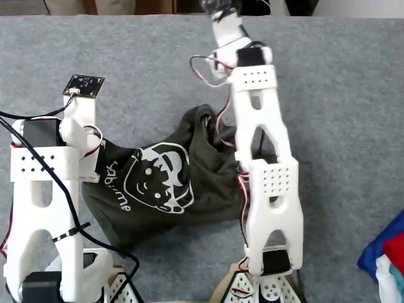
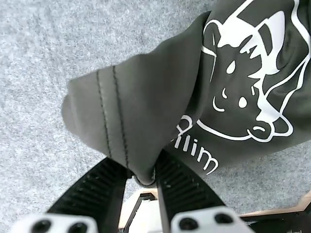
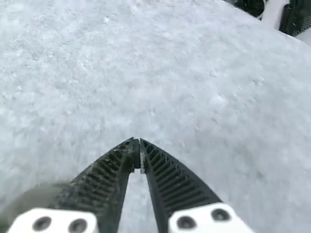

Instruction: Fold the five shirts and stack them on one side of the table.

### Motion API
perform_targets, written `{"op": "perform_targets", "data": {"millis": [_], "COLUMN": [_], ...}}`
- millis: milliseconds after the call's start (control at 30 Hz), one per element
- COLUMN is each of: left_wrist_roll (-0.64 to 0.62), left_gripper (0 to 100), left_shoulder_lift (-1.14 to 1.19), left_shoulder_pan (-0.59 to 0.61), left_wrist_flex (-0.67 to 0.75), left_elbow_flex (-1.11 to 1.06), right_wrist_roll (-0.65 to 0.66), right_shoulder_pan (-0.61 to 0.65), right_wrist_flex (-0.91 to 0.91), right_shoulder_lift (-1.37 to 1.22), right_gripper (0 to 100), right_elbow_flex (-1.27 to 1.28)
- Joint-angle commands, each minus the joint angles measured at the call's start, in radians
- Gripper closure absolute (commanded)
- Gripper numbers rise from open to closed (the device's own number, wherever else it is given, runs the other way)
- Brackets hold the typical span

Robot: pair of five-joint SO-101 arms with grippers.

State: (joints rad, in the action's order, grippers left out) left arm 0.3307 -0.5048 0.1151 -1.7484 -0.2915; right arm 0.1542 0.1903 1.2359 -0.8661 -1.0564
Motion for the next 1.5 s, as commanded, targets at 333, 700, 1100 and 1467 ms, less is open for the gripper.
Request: {"op": "perform_targets", "data": {"millis": [333,700,1100,1467], "left_wrist_roll": [0.000,-0.005,-0.002,-0.005], "left_gripper": [98,98,98,98], "left_shoulder_lift": [-0.022,-0.024,-0.022,-0.022], "left_shoulder_pan": [0.009,0.011,0.011,0.011], "left_wrist_flex": [0.020,0.020,0.020,0.020], "left_elbow_flex": [0.012,0.003,0.009,0.011], "right_wrist_roll": [-0.011,-0.066,-0.060,-0.071], "right_shoulder_pan": [0.128,0.166,-0.005,-0.036], "right_wrist_flex": [0.311,0.249,0.470,0.548], "right_shoulder_lift": [-0.065,-0.292,-0.252,-0.021], "right_gripper": [71.1,76.4,99.3,99.3], "right_elbow_flex": [-0.139,-0.148,-0.344,-0.562]}}
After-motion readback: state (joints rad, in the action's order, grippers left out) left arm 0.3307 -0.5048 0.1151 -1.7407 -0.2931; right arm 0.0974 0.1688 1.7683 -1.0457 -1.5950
